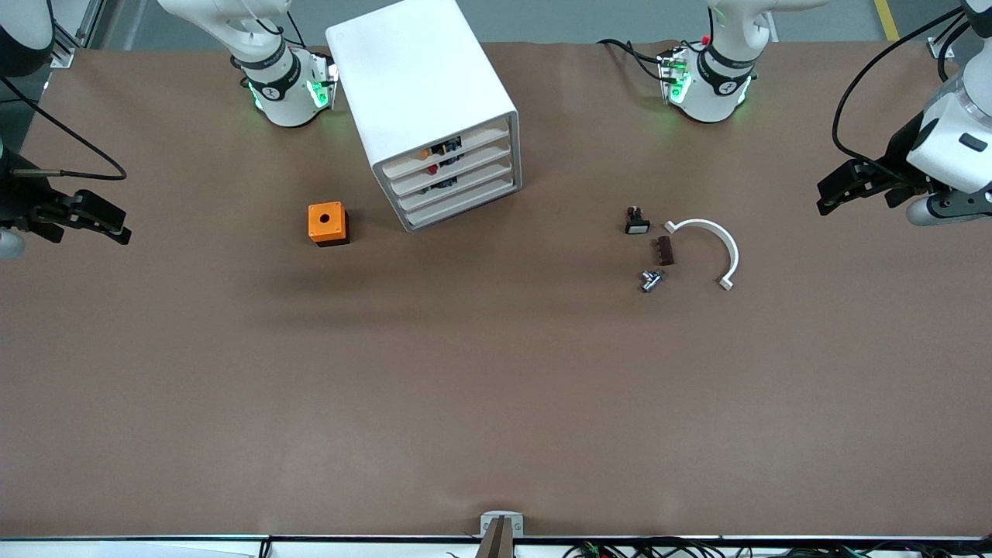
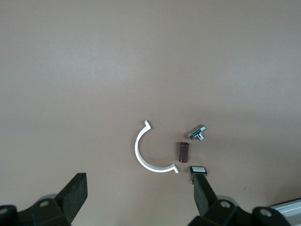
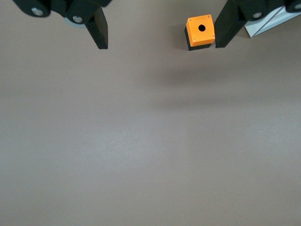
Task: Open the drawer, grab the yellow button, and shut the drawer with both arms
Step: 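Move the left gripper toward the white drawer cabinet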
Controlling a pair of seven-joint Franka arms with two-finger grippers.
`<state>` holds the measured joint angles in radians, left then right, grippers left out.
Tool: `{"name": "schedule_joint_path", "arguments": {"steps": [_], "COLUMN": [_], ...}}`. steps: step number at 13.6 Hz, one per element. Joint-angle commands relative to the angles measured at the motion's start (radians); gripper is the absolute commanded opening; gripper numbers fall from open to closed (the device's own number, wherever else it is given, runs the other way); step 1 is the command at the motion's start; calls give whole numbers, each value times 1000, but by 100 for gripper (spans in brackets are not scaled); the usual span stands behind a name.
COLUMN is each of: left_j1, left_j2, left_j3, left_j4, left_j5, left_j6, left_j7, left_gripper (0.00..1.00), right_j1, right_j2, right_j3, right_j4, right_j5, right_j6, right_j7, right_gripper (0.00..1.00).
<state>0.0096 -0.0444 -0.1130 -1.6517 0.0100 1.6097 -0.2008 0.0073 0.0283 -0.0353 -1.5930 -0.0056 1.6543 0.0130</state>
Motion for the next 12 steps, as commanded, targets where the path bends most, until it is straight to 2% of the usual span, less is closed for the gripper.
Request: {"name": "schedule_joint_path", "arguments": {"steps": [1, 5, 7, 8, 12], "left_j1": [4, -3, 1, -3, -37], "left_j2": [8, 11, 96, 100, 176], "left_j3": [-4, -8, -11, -14, -24], "left_j4": [23, 24, 24, 26, 38], "left_j5": [5, 5, -4, -7, -13], "left_j6": [-37, -45, -71, -115, -116], "left_j7": [8, 8, 11, -8, -81], "left_gripper": [100, 100, 100, 100, 100], "right_j1": [-17, -17, -17, -17, -7], "right_j2": [-19, -19, -19, -19, -13], "right_j3": [12, 11, 11, 12, 17], "right_j4": [-18, -18, -18, -18, -8], "right_j5": [1, 1, 1, 1, 1], "right_j6": [-1, -2, -2, -2, -1], "right_j7": [-13, -13, -13, -13, -18], "right_gripper": [100, 100, 100, 100, 100]}}
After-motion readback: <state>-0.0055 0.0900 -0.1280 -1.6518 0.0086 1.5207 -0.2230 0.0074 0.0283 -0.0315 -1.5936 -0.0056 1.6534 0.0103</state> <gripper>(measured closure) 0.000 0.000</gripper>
